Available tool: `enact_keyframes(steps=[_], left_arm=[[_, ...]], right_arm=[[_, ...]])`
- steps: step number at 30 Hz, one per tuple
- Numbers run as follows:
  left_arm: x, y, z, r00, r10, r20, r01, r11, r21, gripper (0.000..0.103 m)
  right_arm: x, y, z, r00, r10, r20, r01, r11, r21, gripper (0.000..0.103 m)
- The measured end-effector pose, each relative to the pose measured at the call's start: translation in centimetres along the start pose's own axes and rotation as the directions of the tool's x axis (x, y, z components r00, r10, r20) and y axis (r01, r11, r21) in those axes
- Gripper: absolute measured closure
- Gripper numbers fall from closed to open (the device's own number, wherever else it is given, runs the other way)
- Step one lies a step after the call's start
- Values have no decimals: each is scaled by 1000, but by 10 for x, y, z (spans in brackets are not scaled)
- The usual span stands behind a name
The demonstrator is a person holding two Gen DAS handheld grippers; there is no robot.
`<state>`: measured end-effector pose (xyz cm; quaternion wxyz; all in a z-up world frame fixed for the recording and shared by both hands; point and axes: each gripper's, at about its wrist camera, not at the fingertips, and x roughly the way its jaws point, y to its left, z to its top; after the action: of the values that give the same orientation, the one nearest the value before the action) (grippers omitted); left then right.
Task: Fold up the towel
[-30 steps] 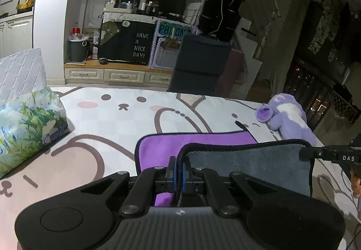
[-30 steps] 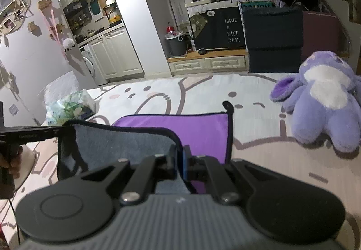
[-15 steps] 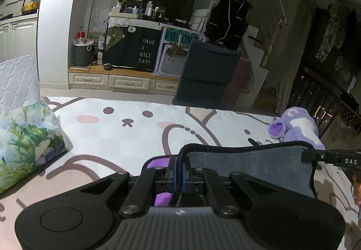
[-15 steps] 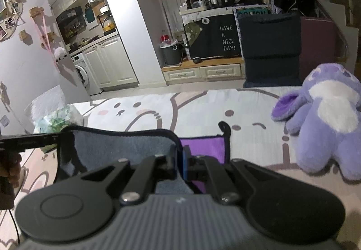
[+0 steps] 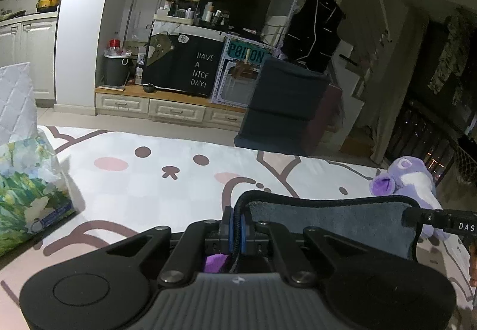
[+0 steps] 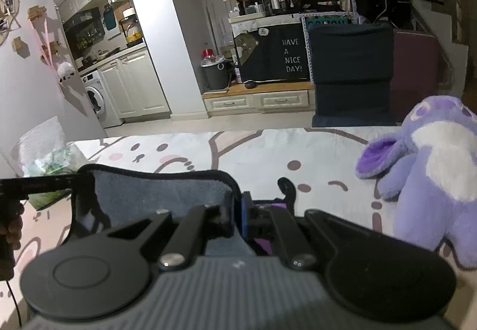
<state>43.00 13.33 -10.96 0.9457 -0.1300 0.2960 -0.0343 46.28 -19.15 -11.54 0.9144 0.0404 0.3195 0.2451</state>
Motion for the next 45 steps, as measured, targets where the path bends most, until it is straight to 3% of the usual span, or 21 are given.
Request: enact_keyframes(steps=[21, 24, 28, 32, 34, 40, 45], left_arm=[[47, -2, -12, 989, 130, -70, -125, 989, 73, 98], [49, 0, -13, 991, 113, -75, -109, 993, 53, 98], [52, -2, -15, 987, 139, -76, -134, 989, 70, 95], [55, 0, -17, 975, 196, -103, -187, 978, 89, 74], [54, 2, -17, 972, 206, -113, -197, 977, 84, 61], [48, 4, -16, 959, 247, -138, -238, 968, 80, 28], [40, 1, -18, 950, 265, -164, -254, 963, 86, 5]], right_arm=[[48, 4, -7, 989, -129, -67, 127, 991, -30, 97], [55, 3, -11, 987, -147, -69, 145, 989, -30, 96], [63, 7, -17, 976, -202, -77, 195, 977, -83, 91], [62, 4, -17, 973, -218, -77, 212, 974, -80, 80], [60, 2, -17, 970, -231, -74, 226, 971, -75, 66], [52, -8, -14, 968, -241, -73, 239, 970, -38, 43], [44, -13, -11, 966, -245, -80, 243, 970, -29, 30]])
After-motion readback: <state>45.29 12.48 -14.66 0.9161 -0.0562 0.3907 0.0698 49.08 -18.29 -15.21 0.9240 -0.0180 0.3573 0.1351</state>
